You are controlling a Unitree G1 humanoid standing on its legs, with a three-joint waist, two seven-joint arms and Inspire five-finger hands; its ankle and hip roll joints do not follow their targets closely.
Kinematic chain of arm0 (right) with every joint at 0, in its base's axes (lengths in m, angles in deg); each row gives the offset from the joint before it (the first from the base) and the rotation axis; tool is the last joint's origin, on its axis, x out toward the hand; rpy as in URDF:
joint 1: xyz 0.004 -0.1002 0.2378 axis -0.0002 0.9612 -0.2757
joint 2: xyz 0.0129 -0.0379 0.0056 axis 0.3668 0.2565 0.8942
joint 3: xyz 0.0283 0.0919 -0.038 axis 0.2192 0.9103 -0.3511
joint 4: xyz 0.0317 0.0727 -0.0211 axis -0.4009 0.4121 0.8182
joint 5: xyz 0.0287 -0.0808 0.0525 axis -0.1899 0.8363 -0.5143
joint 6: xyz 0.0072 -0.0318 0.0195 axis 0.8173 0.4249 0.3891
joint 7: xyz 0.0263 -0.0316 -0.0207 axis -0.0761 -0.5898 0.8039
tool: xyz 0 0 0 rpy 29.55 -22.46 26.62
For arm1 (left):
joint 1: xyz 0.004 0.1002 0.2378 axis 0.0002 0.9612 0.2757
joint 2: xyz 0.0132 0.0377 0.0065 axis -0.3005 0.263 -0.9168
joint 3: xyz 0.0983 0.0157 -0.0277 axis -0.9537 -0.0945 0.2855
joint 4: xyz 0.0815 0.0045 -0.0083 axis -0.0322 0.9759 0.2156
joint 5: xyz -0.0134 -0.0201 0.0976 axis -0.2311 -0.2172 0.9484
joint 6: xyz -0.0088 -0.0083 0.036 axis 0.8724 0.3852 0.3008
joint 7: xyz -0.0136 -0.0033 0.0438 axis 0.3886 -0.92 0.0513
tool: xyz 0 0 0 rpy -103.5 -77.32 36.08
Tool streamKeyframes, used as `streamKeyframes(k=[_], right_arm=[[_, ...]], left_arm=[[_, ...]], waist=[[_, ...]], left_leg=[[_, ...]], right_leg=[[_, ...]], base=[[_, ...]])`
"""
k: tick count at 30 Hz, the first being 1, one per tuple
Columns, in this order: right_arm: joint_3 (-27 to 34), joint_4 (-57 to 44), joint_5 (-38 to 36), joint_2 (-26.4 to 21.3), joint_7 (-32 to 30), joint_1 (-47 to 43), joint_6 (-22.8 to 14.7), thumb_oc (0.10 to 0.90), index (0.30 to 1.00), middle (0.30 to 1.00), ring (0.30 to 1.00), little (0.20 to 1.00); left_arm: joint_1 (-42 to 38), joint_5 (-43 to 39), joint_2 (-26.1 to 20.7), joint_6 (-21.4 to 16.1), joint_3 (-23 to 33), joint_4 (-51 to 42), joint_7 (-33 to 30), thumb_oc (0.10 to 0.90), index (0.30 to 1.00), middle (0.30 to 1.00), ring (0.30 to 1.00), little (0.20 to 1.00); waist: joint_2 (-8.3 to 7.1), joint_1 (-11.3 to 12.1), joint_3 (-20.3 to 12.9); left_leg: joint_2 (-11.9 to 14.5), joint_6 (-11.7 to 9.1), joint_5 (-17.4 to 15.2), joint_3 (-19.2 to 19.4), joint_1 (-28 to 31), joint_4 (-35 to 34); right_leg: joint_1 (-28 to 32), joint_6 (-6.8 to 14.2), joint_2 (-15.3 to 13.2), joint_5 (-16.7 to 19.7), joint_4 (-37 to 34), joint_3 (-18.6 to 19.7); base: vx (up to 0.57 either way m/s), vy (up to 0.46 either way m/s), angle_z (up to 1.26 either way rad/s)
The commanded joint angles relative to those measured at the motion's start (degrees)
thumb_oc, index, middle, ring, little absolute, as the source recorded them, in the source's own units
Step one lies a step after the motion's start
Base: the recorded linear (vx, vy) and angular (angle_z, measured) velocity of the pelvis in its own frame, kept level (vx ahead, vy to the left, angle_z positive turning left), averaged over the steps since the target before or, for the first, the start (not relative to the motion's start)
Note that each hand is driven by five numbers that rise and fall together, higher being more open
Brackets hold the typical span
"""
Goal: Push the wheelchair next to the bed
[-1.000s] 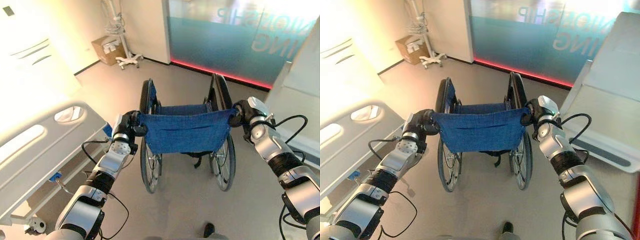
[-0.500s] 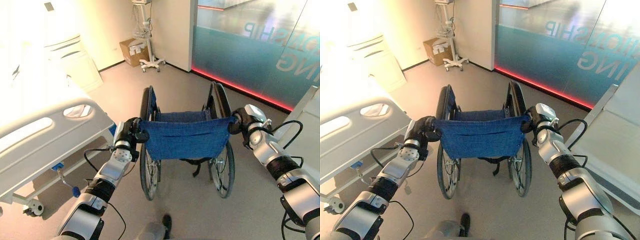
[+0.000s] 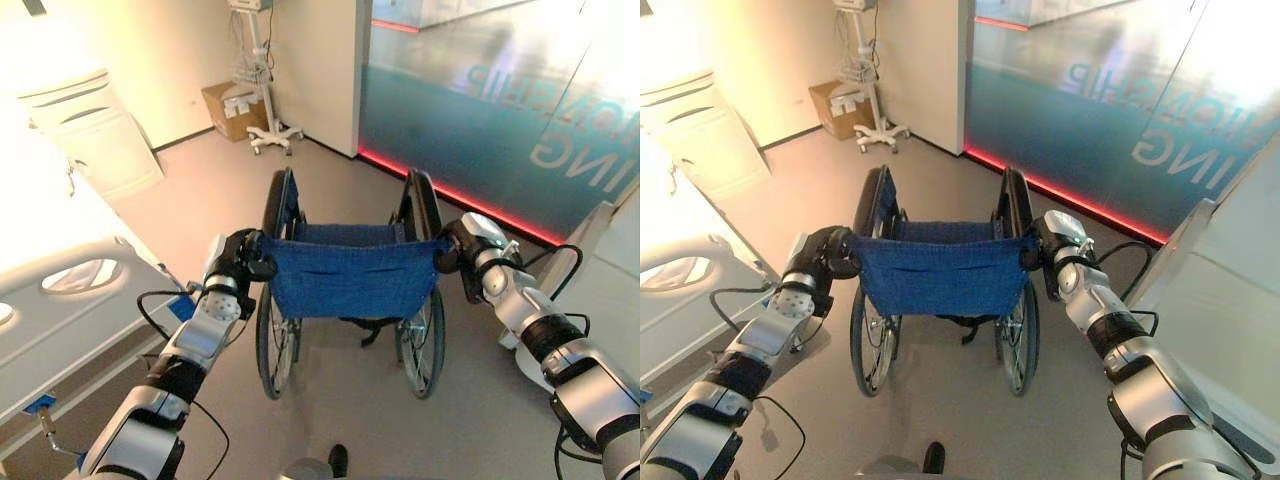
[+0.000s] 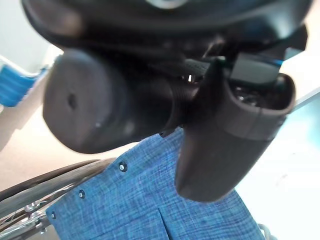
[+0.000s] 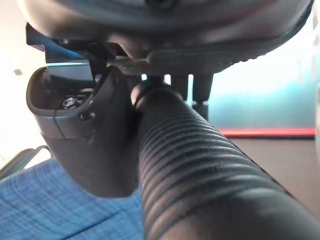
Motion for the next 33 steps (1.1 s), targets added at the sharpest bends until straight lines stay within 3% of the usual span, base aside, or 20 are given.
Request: streamKeyframes(k=[1,4,6,8,9,10,11,12,14,18,21,23,24,26,27,28,29,31,33], right_arm=[[-1.7,1.3,-0.7,-5.0,2.9,-6.0,-5.3,0.4,0.3,0.3,0.3,0.3],[-1.4,-0.1,-0.2,-5.3,2.8,-5.7,-4.7,0.4,0.3,0.3,0.3,0.3],[-1.4,-1.6,0.3,-5.4,2.9,-5.4,-4.0,0.4,0.3,0.3,0.3,0.3],[-1.6,-2.9,0.4,-5.5,3.1,-5.4,-3.7,0.4,0.3,0.3,0.3,0.3],[-1.5,-3.9,0.1,-6.2,3.6,-5.4,-3.7,0.4,0.3,0.3,0.3,0.3],[-1.5,-4.0,0.0,-6.3,3.6,-5.4,-3.8,0.4,0.3,0.3,0.3,0.3],[-1.1,-5.8,-0.9,-7.1,4.7,-4.9,-3.2,0.4,0.3,0.3,0.3,0.3],[-1.1,-6.2,-0.6,-7.2,5.0,-4.8,-3.4,0.4,0.3,0.3,0.3,0.3],[-1.4,-8.2,-1.2,-8.6,5.5,-3.7,-3.4,0.4,0.3,0.3,0.3,0.3],[-1.0,-6.3,0.1,-10.4,3.5,-1.7,-3.5,0.4,0.3,0.3,0.3,0.3],[-0.5,-3.7,-0.3,-11.3,3.5,-1.7,-3.4,0.4,0.3,0.3,0.3,0.3],[-0.8,-3.0,-0.2,-11.2,4.1,-2.2,-3.5,0.4,0.3,0.3,0.3,0.3],[-0.9,-1.9,0.4,-10.3,4.8,-2.9,-3.6,0.4,0.3,0.3,0.3,0.3],[-0.9,-2.1,1.0,-9.6,5.2,-3.2,-3.0,0.4,0.3,0.3,0.3,0.3],[-0.7,-3.2,2.1,-8.8,5.7,-3.5,-1.7,0.4,0.3,0.3,0.3,0.3],[-0.7,-3.5,2.3,-8.7,5.8,-3.5,-1.4,0.4,0.3,0.3,0.3,0.3],[-0.3,-4.4,3.3,-8.9,6.4,-3.5,-1.7,0.4,0.3,0.3,0.3,0.3],[-0.3,-5.1,3.9,-9.5,6.6,-3.5,-2.9,0.4,0.3,0.3,0.3,0.3],[-0.9,-4.9,4.9,-9.8,7.0,-5.0,-4.3,0.4,0.3,0.3,0.3,0.3]], left_arm=[[7.7,0.4,1.4,1.3,-5.5,6.0,5.5,0.4,0.3,0.3,0.3,0.3],[7.3,0.5,1.1,1.2,-5.4,5.5,6.0,0.4,0.3,0.3,0.3,0.3],[7.4,0.3,1.0,1.2,-5.2,5.3,6.2,0.4,0.3,0.3,0.3,0.3],[7.7,0.1,1.0,1.1,-5.0,5.2,6.2,0.4,0.3,0.3,0.3,0.3],[8.0,0.4,0.7,1.1,-4.8,4.9,6.5,0.4,0.3,0.3,0.3,0.3],[8.0,0.3,0.6,1.2,-4.8,4.9,6.4,0.4,0.3,0.3,0.3,0.3],[9.1,0.8,1.4,1.7,-4.4,5.2,6.3,0.4,0.3,0.3,0.3,0.3],[9.3,0.3,1.5,1.8,-4.4,5.2,6.1,0.4,0.3,0.3,0.3,0.3],[10.7,-0.1,1.4,1.7,-3.6,5.5,5.7,0.4,0.3,0.3,0.3,0.3],[10.6,0.0,2.0,-1.0,-4.3,6.9,7.8,0.4,0.3,0.3,0.3,0.3],[9.6,0.5,3.7,-1.6,-6.2,8.5,8.5,0.4,0.3,0.3,0.3,0.3],[9.6,0.3,4.2,-1.3,-6.7,8.6,8.0,0.4,0.3,0.3,0.3,0.3],[10.3,0.4,4.4,-0.7,-6.4,7.6,7.6,0.4,0.3,0.3,0.3,0.3],[10.9,0.7,4.5,0.1,-6.0,6.5,7.7,0.4,0.3,0.3,0.3,0.3],[11.9,1.1,4.4,0.3,-5.4,5.2,8.1,0.4,0.3,0.3,0.3,0.3],[12.1,1.2,4.4,0.4,-5.2,4.9,8.1,0.4,0.3,0.3,0.3,0.3],[13.6,1.3,4.1,0.8,-4.4,3.1,8.1,0.4,0.3,0.3,0.3,0.3],[15.0,1.0,3.5,1.1,-3.4,1.3,8.1,0.4,0.3,0.3,0.3,0.3],[15.4,0.0,3.1,0.2,-2.8,0.6,7.4,0.4,0.3,0.3,0.3,0.3]], waist=[[-1.33,-1.2,1.1],[-1.61,-2.4,1.7],[-1.78,-2.8,2.0],[-1.99,-3.1,2.4],[-2.5,-3.5,2.9],[-2.54,-3.5,3.0],[-3.12,-3.8,3.4],[-3.21,-3.9,3.5],[-3.88,-5.1,3.9],[-4.31,-6.8,3.7],[-4.11,-7.4,3.1],[-3.88,-6.9,3.1],[-3.14,-5.6,3.3],[-2.79,-4.7,3.6],[-2.41,-2.9,4.2],[-2.39,-2.6,4.3],[-1.83,-1.1,4.8],[-1.24,-0.1,5.1],[-0.71,0.8,5.1]], left_leg=[[0.0,-6.9,-7.8,0.5,-0.3,3.6],[-0.4,-6.2,-10.9,-2.2,0.5,4.2],[-0.1,-6.2,-12.3,-3.0,0.3,6.0],[0.2,-6.4,-13.1,-3.9,-0.2,8.3],[1.2,-6.8,-13.9,-4.6,-1.3,12.0],[1.4,-6.9,-14.1,-4.7,-1.5,12.6],[3.0,-7.5,-14.6,-4.0,-2.1,16.3],[3.2,-7.6,-14.8,-4.0,-2.2,16.9],[7.4,-9.2,-13.9,-1.9,-0.8,20.1],[10.1,-9.9,-11.3,2.8,0.3,24.7],[9.1,-10.6,-11.3,5.0,1.4,23.5],[6.3,-10.2,-12.4,3.3,1.2,21.3],[2.6,-9.8,-13.0,1.4,0.7,16.6],[1.1,-10.1,-11.8,1.2,-0.5,13.8],[-1.0,-10.7,-8.1,1.3,-5.9,11.8],[-1.2,-10.8,-7.6,1.4,-6.5,11.7],[-2.4,-11.0,-4.2,1.7,-9.8,9.3],[-2.9,-10.8,-1.8,2.7,-11.8,7.6],[-2.6,-10.0,-0.6,5.9,-12.9,6.7]], right_leg=[[-5.1,0.1,-3.0,21.0,-9.5,3.6],[-8.1,1.5,-5.5,25.4,-13.8,7.8],[-8.3,1.6,-6.0,25.6,-13.7,9.0],[-8.7,1.4,-5.5,24.4,-12.2,10.2],[-8.7,1.4,-4.1,20.8,-9.3,11.0],[-8.7,1.4,-3.9,20.2,-8.9,11.1],[-8.6,0.9,-2.7,17.0,-5.0,9.2],[-8.7,0.8,-2.5,16.5,-4.3,9.0],[-8.0,-1.4,-1.4,14.5,-2.4,6.4],[-5.3,-4.1,0.3,13.2,-3.8,2.7],[-3.3,-4.9,1.6,12.6,-5.6,0.2],[-2.7,-4.7,2.4,12.4,-5.9,0.4],[-1.3,-4.5,4.4,11.9,-6.4,1.3],[0.3,-4.5,5.5,11.5,-7.3,1.5],[3.5,-4.7,7.2,11.3,-10.1,2.6],[4.1,-4.7,7.5,11.3,-10.6,2.9],[6.4,-4.9,9.2,10.9,-12.3,4.1],[7.7,-5.1,10.4,10.6,-12.8,4.3],[8.3,-5.7,11.6,8.9,-11.2,3.6]], base=[[0.3,-0.4,0.54],[0.27,-0.384,0.67],[0.25,-0.446,0.67],[0.23,-0.499,0.6],[0.19,-0.458,0.57],[0.28,-0.668,0.94],[0.18,-0.41,0.86],[0.26,-0.539,0.99],[0.26,-0.503,0.48],[0.17,-0.39,0.51],[0.16,-0.293,1.0],[0.21,-0.231,0.84],[0.27,-0.217,0.4],[0.26,-0.194,0.15],[0.22,-0.143,-0.07],[0.36,-0.197,-0.25],[0.24,-0.106,-0.31],[0.3,-0.098,-0.44],[0.24,-0.048,-0.64]])
